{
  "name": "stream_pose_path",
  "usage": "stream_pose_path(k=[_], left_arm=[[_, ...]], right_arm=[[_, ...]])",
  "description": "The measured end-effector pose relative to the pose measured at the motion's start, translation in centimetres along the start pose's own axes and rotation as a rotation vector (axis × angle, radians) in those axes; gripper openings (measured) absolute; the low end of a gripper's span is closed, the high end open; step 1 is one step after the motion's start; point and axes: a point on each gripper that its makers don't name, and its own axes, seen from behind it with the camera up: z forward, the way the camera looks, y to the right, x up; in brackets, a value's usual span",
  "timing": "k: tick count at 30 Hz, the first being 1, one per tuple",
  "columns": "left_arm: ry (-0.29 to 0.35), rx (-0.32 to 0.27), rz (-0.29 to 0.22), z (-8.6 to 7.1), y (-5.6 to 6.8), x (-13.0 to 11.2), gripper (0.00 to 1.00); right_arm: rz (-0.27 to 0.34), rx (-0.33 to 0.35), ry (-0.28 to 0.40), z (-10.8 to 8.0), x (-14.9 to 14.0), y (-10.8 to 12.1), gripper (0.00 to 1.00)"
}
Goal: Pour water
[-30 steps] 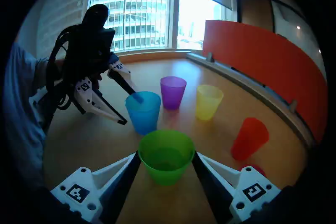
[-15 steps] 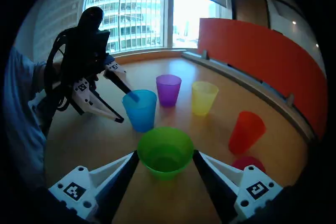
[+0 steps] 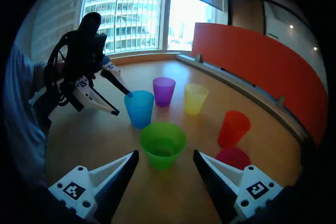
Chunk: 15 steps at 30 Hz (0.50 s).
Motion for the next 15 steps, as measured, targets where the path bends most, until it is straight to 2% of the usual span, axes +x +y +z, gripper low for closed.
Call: stream_pose_path(k=[8, 15], left_arm=[[0.038, 0.037, -0.016, -1.5, -0.5, 0.3, 0.94], [0.098, 0.126, -0.042, -3.1, -2.5, 0.9, 0.94]], right_arm=[[0.021, -0.060, 0.031, -3.2, -0.5, 0.7, 1.00], [0.072, -0.142, 0.097, -5.8, -0.1, 1.8, 1.00]])
